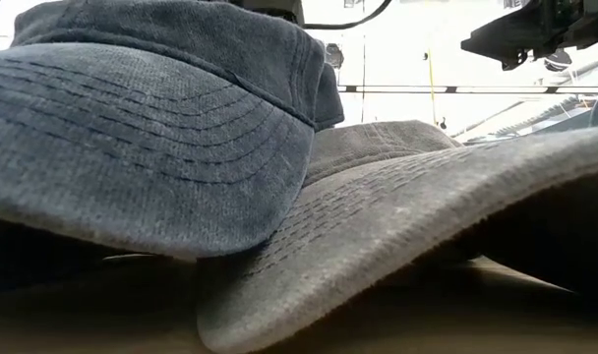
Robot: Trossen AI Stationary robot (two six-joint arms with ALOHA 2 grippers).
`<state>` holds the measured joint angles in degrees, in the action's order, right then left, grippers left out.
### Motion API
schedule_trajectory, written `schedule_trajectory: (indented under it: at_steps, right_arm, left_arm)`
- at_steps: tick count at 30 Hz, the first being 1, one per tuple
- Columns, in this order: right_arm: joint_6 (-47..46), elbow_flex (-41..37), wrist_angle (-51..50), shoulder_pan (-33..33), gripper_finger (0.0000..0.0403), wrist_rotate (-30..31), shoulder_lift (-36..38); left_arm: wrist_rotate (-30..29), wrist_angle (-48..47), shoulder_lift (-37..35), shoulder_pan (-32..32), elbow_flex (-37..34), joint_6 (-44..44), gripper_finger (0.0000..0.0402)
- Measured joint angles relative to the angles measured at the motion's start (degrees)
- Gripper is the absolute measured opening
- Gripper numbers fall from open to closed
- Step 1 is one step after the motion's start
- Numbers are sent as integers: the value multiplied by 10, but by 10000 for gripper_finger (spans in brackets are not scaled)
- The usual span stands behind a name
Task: Pick & Place hat
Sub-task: Put the blue cap into the transparent bin
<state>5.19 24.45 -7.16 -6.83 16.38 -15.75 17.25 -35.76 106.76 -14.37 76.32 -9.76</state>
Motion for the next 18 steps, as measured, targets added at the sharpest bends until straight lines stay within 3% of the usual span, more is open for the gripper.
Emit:
schedule_trajectory:
  at_steps: [8, 12, 18]
  right_arm:
    - [0, 0, 0, 0, 155, 0, 0]
    - [0, 0, 0, 0, 155, 0, 0]
    - [0, 0, 0, 0, 155, 0, 0]
  left_arm:
    - [66, -28, 0, 2, 33, 17, 24]
    - [98, -79, 0, 5, 77, -10, 28]
    - [69, -193, 0, -4, 174, 24, 17]
